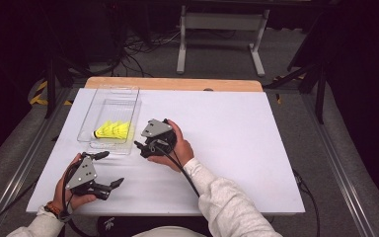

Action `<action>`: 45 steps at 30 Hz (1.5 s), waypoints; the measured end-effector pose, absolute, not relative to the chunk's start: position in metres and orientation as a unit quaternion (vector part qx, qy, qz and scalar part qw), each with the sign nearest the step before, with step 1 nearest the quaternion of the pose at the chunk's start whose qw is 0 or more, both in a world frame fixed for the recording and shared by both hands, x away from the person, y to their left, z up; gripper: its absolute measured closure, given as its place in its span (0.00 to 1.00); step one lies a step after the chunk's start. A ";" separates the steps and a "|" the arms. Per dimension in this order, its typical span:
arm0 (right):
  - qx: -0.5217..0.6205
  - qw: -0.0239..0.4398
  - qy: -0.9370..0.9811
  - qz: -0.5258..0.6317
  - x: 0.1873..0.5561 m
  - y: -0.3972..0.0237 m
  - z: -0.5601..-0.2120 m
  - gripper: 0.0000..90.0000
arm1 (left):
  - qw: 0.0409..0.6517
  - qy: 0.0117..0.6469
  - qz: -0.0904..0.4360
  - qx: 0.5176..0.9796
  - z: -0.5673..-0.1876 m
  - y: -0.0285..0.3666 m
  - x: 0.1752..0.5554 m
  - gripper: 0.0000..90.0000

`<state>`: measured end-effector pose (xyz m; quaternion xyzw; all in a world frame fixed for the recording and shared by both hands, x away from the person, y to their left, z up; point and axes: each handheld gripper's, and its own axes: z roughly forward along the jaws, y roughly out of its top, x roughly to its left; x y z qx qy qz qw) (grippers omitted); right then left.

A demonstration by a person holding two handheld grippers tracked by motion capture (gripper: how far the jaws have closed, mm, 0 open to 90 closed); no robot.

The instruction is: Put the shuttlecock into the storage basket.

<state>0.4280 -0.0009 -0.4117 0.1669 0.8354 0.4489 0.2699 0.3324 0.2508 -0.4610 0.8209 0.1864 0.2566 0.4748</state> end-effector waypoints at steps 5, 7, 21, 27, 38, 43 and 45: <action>0.164 0.286 0.831 0.447 0.425 -0.007 -0.411 0.20 | 0.476 0.190 0.255 0.820 -0.461 0.251 0.332 0.06; 0.164 0.290 0.829 0.449 0.424 -0.010 -0.411 0.20 | 0.475 0.190 0.257 0.820 -0.461 0.251 0.333 0.06; 0.165 0.309 0.819 0.455 0.414 -0.033 -0.415 0.15 | 0.473 0.191 0.257 0.820 -0.461 0.250 0.333 0.06; 0.167 0.316 0.814 0.458 0.412 -0.041 -0.414 0.15 | 0.472 0.190 0.256 0.822 -0.462 0.250 0.333 0.06; 0.167 0.324 0.812 0.456 0.408 -0.052 -0.416 0.15 | 0.470 0.191 0.257 0.822 -0.462 0.249 0.333 0.06; 0.170 0.328 0.811 0.453 0.407 -0.057 -0.417 0.15 | 0.470 0.190 0.258 0.823 -0.462 0.249 0.333 0.06; 0.171 0.328 0.811 0.454 0.407 -0.058 -0.418 0.15 | 0.470 0.190 0.258 0.822 -0.462 0.249 0.333 0.06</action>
